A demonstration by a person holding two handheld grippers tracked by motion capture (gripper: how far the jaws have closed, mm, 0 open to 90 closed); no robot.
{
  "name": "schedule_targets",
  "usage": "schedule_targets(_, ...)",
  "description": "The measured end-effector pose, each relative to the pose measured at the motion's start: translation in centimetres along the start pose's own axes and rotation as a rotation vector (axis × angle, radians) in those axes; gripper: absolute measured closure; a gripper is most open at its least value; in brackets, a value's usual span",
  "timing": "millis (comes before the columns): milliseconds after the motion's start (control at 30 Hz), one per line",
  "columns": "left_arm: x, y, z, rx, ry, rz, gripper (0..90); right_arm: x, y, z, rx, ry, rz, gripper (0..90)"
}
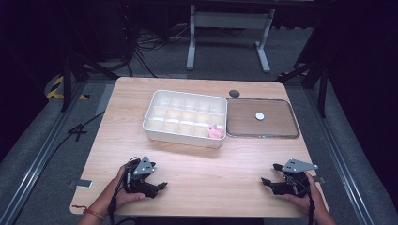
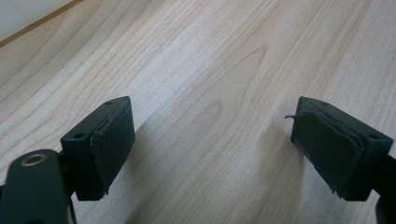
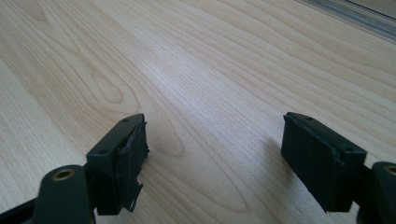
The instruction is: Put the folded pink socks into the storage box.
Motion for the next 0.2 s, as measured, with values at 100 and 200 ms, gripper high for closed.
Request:
schedule_targets(100,0.01,-0.01,0.02,0.001,0.0,0.001,13.8,-0.03,0.0,0.01,0.001,0.001,0.0,22.4)
schedule_targets(200,0.01,-0.02,0.03,0.001,0.0,0.001,13.8,-0.03,0.0,0.01,0.001,0.0,0.001,22.3)
Point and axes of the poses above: each handheld gripper's, and its own axes: y roughly backward along the jaws, z roughly out of its top, x roughly to its left, the point moved 1 cm from there along -y, roughly forward along the jaws, and after that the axes turned 14 degrees about z, right-handed, at the moved point
